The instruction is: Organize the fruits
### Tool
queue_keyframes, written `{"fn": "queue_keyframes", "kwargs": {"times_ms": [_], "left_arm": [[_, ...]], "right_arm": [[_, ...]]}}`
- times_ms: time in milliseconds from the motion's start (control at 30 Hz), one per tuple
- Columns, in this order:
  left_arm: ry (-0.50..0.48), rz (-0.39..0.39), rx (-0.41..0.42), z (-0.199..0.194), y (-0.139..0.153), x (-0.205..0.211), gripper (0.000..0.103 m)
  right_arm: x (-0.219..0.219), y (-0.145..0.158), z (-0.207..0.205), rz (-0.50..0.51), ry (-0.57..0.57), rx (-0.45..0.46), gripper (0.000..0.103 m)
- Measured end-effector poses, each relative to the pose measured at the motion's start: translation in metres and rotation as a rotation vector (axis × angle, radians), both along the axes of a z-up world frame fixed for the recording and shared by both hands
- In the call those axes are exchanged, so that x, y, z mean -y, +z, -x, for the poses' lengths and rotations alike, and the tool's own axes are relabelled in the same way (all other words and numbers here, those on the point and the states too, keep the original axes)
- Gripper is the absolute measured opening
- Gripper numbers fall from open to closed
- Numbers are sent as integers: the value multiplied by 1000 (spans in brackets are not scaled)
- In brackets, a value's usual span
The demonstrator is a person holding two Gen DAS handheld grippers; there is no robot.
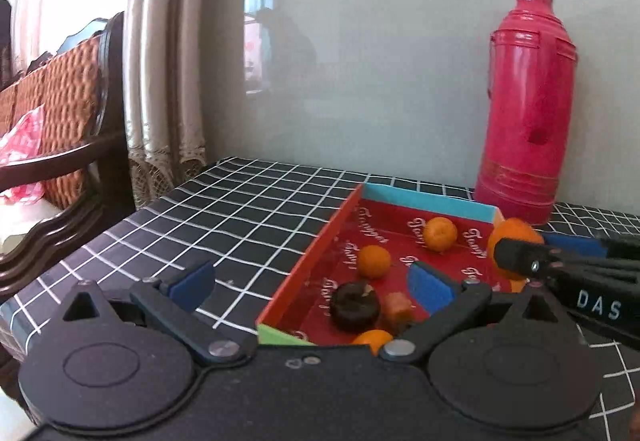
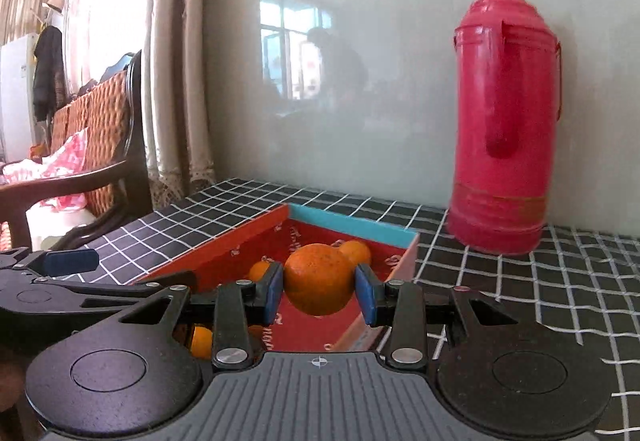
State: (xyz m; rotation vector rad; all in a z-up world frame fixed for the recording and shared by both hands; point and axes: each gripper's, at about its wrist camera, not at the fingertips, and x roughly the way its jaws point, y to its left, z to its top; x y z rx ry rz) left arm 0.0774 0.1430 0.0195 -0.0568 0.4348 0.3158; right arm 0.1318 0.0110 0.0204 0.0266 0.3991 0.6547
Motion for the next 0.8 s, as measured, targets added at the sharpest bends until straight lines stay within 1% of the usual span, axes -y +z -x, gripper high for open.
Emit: {"fn": "queue_keyframes", "kwargs": {"times_ms": [33, 67, 100, 133, 167, 200, 267, 400, 500, 600, 667, 733, 800], "left_arm": [[13, 7, 0, 0, 0, -3, 97], [29, 6, -3, 1, 0, -5, 97], [45, 2, -4, 1, -1, -8, 97], [39, 3, -3, 2, -1, -10, 97], [32, 5, -2, 2, 0, -11, 97], [34, 0, 1, 2, 0, -11, 97], [32, -23, 1, 2, 1, -8, 97], [28, -27, 18, 2, 3, -3, 97], [13, -20, 33, 3, 5, 1, 97], [4, -3, 45, 7, 6, 9, 97], [10, 2, 51, 12, 8, 16, 97], [-21, -7, 51, 20, 13, 24, 97], [-56, -29, 28, 34, 17, 33, 97]], "right_arm": [[-3, -3, -4, 3, 20, -20, 41], [-2, -6, -6, 9, 0, -33, 56], [1, -8, -7, -7, -49, -28, 91], [9, -8, -5, -54, -62, -7, 103], [15, -5, -5, -96, -62, 8, 103], [18, -2, -5, -103, -79, 19, 103], [27, 2, -3, -133, -111, 72, 103], [43, 6, -3, -179, -169, 107, 103], [54, 7, -2, -175, -197, 125, 103], [69, 11, 5, -170, -228, 121, 103], [85, 12, 19, -169, -261, 117, 103], [104, 14, 37, -157, -286, 121, 103], [119, 18, 59, -124, -303, 134, 103]]}}
